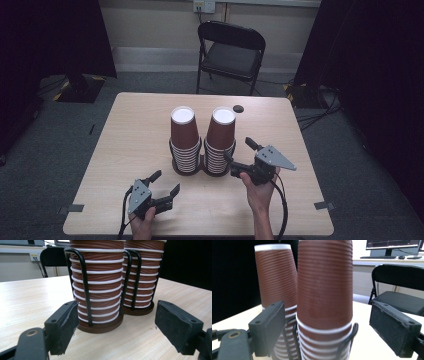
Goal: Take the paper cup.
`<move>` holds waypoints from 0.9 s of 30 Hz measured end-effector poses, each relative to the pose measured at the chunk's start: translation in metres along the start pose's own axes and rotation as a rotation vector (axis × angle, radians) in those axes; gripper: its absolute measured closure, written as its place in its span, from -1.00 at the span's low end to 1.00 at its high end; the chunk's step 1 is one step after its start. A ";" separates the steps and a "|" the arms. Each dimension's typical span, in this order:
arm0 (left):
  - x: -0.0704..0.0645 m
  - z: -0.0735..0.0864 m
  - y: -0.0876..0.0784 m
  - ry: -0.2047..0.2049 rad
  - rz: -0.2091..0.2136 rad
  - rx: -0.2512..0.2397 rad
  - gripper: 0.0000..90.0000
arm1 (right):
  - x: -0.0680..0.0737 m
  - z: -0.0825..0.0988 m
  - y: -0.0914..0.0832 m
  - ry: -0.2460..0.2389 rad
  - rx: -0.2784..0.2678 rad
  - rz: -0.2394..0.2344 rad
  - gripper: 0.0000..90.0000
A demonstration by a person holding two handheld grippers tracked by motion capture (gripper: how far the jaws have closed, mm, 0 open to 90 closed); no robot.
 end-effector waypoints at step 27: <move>0.000 0.000 0.000 0.003 -0.002 -0.005 -0.58 | -0.005 -0.039 0.049 0.021 0.016 -0.044 -0.72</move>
Point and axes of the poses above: each handheld gripper's, and its own axes: y roughly forward along the jaws, z roughly out of its underside, x roughly to its left, the point moved 7 cm from there along y, roughly forward along the jaws, and after that the axes turned 1 degree about -z, right-handed, at the moved point
